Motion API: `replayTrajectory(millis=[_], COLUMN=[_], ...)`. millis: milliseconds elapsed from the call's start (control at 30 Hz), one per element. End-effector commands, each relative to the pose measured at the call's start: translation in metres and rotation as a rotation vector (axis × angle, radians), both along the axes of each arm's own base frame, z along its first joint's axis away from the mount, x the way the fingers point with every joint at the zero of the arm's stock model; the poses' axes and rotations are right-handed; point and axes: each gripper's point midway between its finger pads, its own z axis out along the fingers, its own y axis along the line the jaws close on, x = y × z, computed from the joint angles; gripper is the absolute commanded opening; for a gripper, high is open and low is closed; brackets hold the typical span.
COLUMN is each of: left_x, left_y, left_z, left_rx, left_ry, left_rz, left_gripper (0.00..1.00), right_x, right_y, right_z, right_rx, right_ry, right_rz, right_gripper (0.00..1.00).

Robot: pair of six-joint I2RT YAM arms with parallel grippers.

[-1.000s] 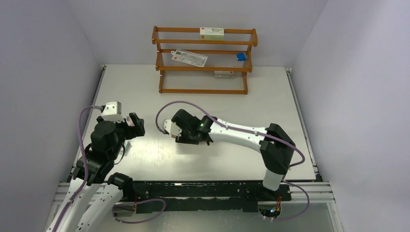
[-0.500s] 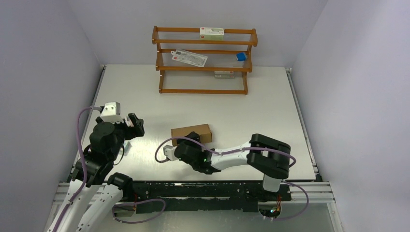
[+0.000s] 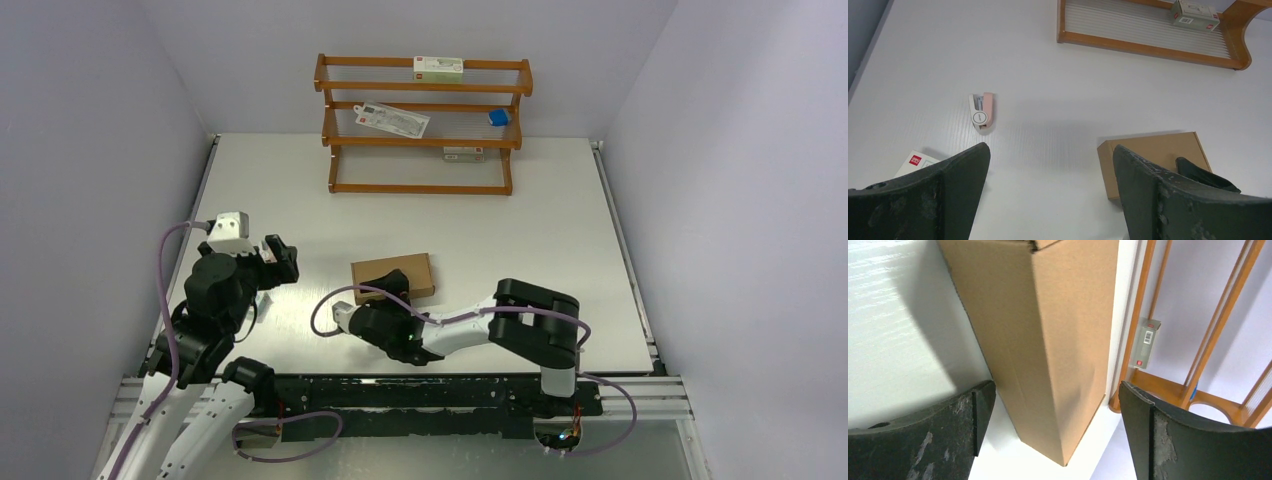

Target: Fold the paper box

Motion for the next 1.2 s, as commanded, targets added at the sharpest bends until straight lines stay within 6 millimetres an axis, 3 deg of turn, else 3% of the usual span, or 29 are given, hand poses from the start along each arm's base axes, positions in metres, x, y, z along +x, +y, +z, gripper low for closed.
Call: replayTrajectory(millis=[0, 267, 367, 467, 567, 767, 900, 967, 1133, 1167], left_x=[-0.001, -0.001, -0.001, -0.001, -0.001, -0.003, -0.004, -0.003, -0.004, -0.005], left_y=[0.000, -0.003, -0.004, -0.005, -0.012, -0.018, -0.017, -0.015, -0.014, -0.013], left_z=[0.000, -0.001, -0.001, -0.001, 0.001, 0.008, 0.011, 0.012, 0.021, 0.021], left_rx=[0.007, 0.007, 0.008, 0.009, 0.003, -0.008, -0.013, -0.015, -0.010, -0.011], left_ry=[-0.006, -0.008, -0.009, -0.008, -0.018, -0.057, -0.080, -0.088, -0.129, -0.133], left_rz=[-0.006, -0.024, -0.029, -0.036, -0.074, -0.121, -0.115, -0.104, -0.111, -0.104], left_gripper=[0.97, 0.97, 0.97, 0.97, 0.97, 0.97, 0.97, 0.97, 0.97, 0.97], right_x=[-0.024, -0.056, -0.068, -0.066, -0.053, 0.011, 0.069, 0.096, 0.127, 0.129], right_y=[-0.002, -0.010, -0.001, 0.013, 0.025, 0.025, -0.006, -0.032, -0.117, -0.136], right_z=[-0.009, 0.011, 0.018, 0.035, 0.054, 0.081, 0.088, 0.088, 0.088, 0.098], right_rx=[0.019, 0.071, 0.136, 0.264, 0.401, 0.740, 0.997, 1.095, 1.293, 1.342], right_ry=[0.129, 0.364, 0.453, 0.496, 0.504, 0.556, 0.541, 0.517, 0.460, 0.434], right_rz=[-0.021, -0.087, -0.094, -0.117, -0.166, -0.376, -0.548, -0.642, -0.854, -0.877], right_gripper=[1.00, 1.00, 1.00, 1.00, 1.00, 1.00, 1.00, 0.99, 0.99, 0.99])
